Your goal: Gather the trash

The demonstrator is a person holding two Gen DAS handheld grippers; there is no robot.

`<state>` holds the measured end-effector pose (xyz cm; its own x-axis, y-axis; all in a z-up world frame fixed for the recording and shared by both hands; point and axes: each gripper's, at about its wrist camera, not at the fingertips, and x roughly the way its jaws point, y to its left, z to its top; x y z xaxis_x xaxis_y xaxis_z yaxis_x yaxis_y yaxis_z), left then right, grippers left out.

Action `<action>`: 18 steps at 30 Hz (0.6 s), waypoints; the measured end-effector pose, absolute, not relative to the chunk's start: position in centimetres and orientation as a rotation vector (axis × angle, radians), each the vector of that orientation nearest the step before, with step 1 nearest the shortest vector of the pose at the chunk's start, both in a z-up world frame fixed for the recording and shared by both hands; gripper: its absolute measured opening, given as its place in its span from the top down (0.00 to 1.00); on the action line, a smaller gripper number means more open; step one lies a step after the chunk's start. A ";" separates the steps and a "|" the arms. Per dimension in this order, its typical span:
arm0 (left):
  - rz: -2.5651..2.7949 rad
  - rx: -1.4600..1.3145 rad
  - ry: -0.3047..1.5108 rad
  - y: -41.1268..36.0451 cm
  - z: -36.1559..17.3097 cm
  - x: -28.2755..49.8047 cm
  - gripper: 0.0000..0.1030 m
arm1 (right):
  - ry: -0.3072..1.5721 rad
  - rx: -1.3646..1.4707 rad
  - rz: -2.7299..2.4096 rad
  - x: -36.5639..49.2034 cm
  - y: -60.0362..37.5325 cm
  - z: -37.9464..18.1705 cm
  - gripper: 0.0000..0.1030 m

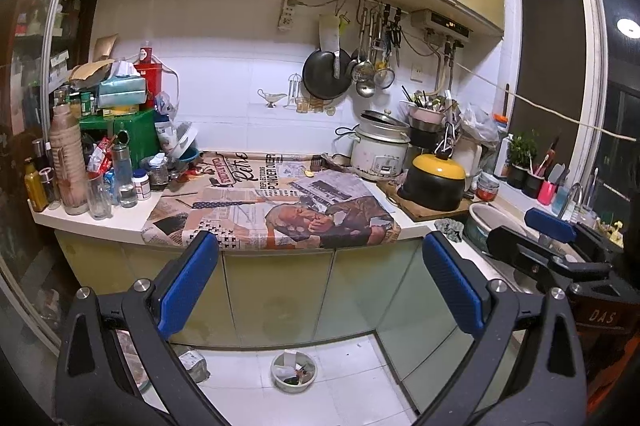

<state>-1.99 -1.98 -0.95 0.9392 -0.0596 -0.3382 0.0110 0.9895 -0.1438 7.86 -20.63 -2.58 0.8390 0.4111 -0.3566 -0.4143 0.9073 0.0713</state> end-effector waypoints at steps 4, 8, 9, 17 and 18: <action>-0.035 -0.153 0.339 -1.5 -0.9 -2.0 0.01 | 0.378 -0.007 0.441 8.1 -20.7 -2.6 0.03; -0.040 -0.157 0.350 -1.4 -0.9 -1.7 0.01 | 0.383 -0.004 0.450 8.4 -20.7 -2.5 0.03; -0.045 -0.159 0.356 -1.4 -0.9 -1.6 0.01 | 0.384 -0.004 0.452 8.6 -20.6 -2.5 0.03; -0.021 -0.140 0.358 -1.8 -1.0 -0.5 0.01 | 0.396 0.003 0.460 9.4 -20.4 -2.6 0.03; -0.016 -0.139 0.360 -1.8 -1.0 -0.3 0.01 | 0.396 0.004 0.460 9.4 -20.4 -2.6 0.03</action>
